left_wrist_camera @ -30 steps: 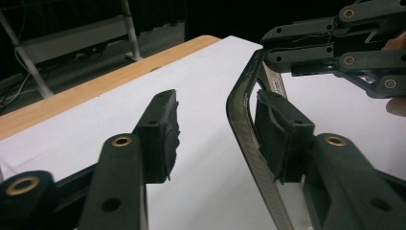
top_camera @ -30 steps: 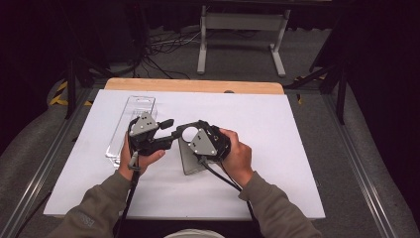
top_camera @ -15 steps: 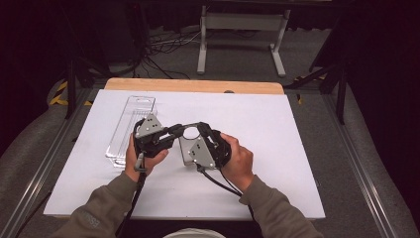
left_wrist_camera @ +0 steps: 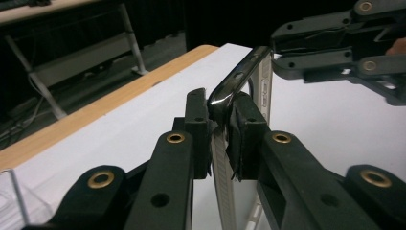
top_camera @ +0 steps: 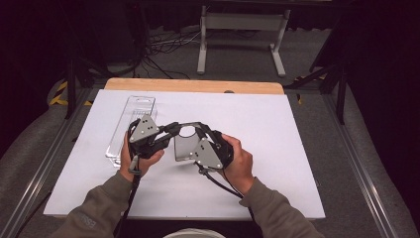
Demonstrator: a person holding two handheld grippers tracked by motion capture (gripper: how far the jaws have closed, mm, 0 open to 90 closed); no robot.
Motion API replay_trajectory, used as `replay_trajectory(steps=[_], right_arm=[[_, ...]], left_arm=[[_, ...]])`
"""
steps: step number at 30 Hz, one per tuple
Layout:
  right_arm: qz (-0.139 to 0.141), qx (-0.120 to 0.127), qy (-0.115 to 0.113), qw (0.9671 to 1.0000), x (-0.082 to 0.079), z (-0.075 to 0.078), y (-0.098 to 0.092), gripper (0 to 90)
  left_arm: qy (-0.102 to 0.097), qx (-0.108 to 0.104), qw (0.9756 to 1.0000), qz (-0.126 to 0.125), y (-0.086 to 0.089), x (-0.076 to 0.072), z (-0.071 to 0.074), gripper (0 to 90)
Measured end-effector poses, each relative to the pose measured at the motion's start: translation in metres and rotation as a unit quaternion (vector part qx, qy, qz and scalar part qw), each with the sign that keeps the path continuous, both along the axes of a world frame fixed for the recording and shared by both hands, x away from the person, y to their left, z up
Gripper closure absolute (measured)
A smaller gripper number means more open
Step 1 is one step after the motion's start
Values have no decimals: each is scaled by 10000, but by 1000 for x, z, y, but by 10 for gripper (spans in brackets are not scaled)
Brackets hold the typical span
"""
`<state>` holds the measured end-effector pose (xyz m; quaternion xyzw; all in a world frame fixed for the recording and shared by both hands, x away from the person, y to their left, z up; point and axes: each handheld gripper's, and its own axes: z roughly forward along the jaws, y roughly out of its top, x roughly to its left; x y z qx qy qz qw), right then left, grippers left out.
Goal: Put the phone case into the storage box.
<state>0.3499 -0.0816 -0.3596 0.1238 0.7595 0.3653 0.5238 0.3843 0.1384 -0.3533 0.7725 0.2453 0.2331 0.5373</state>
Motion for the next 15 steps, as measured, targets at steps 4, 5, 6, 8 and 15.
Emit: replay_trajectory(steps=[4, 5, 6, 8, 15], right_arm=[[143, 185, 244, 9994, 0, 1, -5, 774], [213, 285, 346, 9988, 1, 2, -7, 769], [261, 346, 425, 9982, 1, 2, -9, 764], [296, 413, 506, 9974, 3, 2, -12, 732], [502, 647, 824, 9932, 3, 0, -27, 664]], left_arm=[[13, -16, 10000, -9, 6, -1, 3, 800], [-20, -32, 10000, -1, 7, -1, 3, 800], [-12, -62, 10000, -8, 8, -1, 3, 800], [-39, -63, 10000, -19, 9, 0, 4, 800], [-90, -65, 9999, -47, 15, 0, 6, 799]])
